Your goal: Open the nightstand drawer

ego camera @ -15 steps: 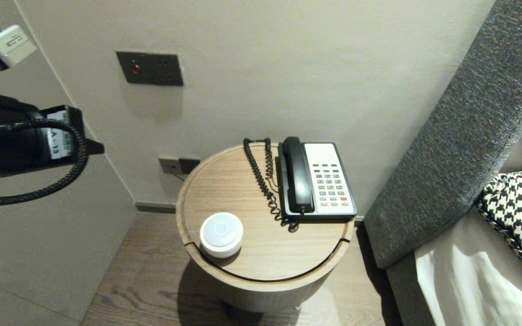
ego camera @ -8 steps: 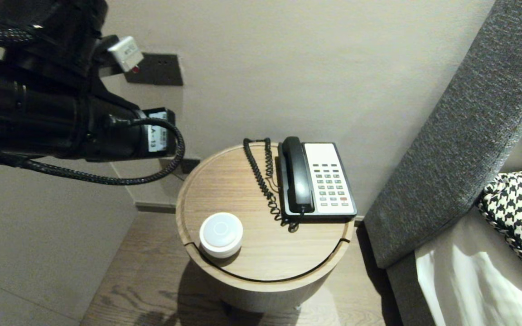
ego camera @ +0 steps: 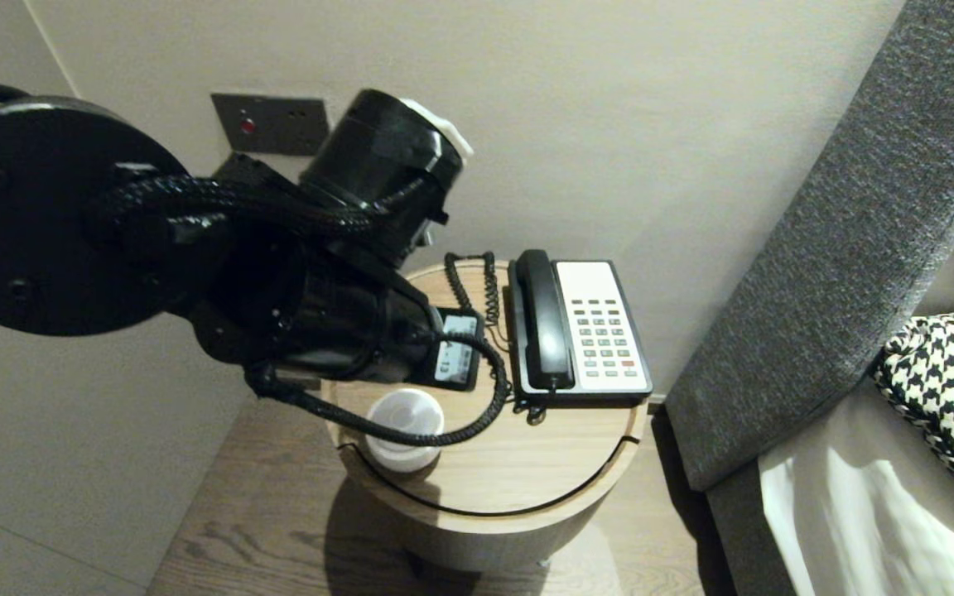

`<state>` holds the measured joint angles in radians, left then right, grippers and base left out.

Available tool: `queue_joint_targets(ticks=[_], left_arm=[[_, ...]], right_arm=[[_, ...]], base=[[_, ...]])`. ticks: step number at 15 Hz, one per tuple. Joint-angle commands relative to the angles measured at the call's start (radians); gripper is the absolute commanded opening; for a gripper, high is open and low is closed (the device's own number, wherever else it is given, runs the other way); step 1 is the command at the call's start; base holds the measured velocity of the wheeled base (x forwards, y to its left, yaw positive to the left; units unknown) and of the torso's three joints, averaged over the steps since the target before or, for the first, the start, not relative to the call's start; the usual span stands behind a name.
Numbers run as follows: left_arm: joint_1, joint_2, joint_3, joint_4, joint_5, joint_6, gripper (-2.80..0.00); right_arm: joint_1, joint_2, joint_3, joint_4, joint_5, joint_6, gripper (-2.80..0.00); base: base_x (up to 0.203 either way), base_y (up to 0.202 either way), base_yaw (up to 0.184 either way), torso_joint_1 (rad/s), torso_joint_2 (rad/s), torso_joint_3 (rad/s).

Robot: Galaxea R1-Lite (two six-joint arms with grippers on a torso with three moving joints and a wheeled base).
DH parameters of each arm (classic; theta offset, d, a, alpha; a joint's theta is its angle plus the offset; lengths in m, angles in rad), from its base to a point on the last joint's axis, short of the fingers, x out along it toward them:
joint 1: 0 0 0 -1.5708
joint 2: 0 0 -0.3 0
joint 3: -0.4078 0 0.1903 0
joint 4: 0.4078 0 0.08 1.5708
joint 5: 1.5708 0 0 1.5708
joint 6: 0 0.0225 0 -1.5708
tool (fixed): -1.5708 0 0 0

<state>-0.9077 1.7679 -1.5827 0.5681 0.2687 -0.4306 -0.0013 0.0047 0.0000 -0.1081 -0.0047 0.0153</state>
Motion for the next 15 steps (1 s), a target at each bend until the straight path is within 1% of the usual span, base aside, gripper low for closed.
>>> queue_joint_targets(ticks=[1,2,4,5,6,9,11,13,15], left_arm=[[-0.022,0.039,0.052,-0.005,-0.028,-0.004,-2.80],[-0.030,0.054,0.074,-0.011,-0.040,-0.014,-2.80],[-0.065,0.072,0.084,-0.025,-0.057,-0.058,-2.80],[-0.083,0.079,0.096,-0.028,-0.060,-0.066,-2.80],[-0.086,0.096,0.109,-0.032,-0.059,-0.069,-2.80],[-0.091,0.128,0.166,-0.125,-0.050,-0.104,-2.80],[-0.092,0.141,0.193,-0.159,-0.046,-0.108,-2.80],[-0.092,0.157,0.211,-0.169,-0.048,-0.108,-2.80],[-0.092,0.166,0.213,-0.181,-0.043,-0.126,-2.80]], right_arm=[[0.000,0.001,0.040,-0.001,0.000,0.000,-2.80],[0.000,0.001,0.040,-0.001,0.000,0.000,-2.80],[0.000,0.001,0.040,-0.001,0.000,0.000,-2.80],[0.000,0.001,0.040,-0.001,0.000,0.000,-2.80],[0.000,0.001,0.040,-0.001,0.000,0.000,-2.80],[0.000,0.001,0.040,-0.001,0.000,0.000,-2.80],[0.000,0.001,0.040,-0.001,0.000,0.000,-2.80],[0.000,0.001,0.040,-0.001,0.000,0.000,-2.80],[0.000,0.001,0.040,-0.001,0.000,0.000,-2.80]], base=[[0.000,0.000,0.000,0.000,0.00,0.000],[0.000,0.000,0.000,0.000,0.00,0.000],[0.000,0.000,0.000,0.000,0.00,0.000],[0.000,0.000,0.000,0.000,0.00,0.000],[0.000,0.000,0.000,0.000,0.00,0.000],[0.000,0.000,0.000,0.000,0.00,0.000],[0.000,0.000,0.000,0.000,0.00,0.000],[0.000,0.000,0.000,0.000,0.00,0.000],[0.000,0.000,0.000,0.000,0.00,0.000]])
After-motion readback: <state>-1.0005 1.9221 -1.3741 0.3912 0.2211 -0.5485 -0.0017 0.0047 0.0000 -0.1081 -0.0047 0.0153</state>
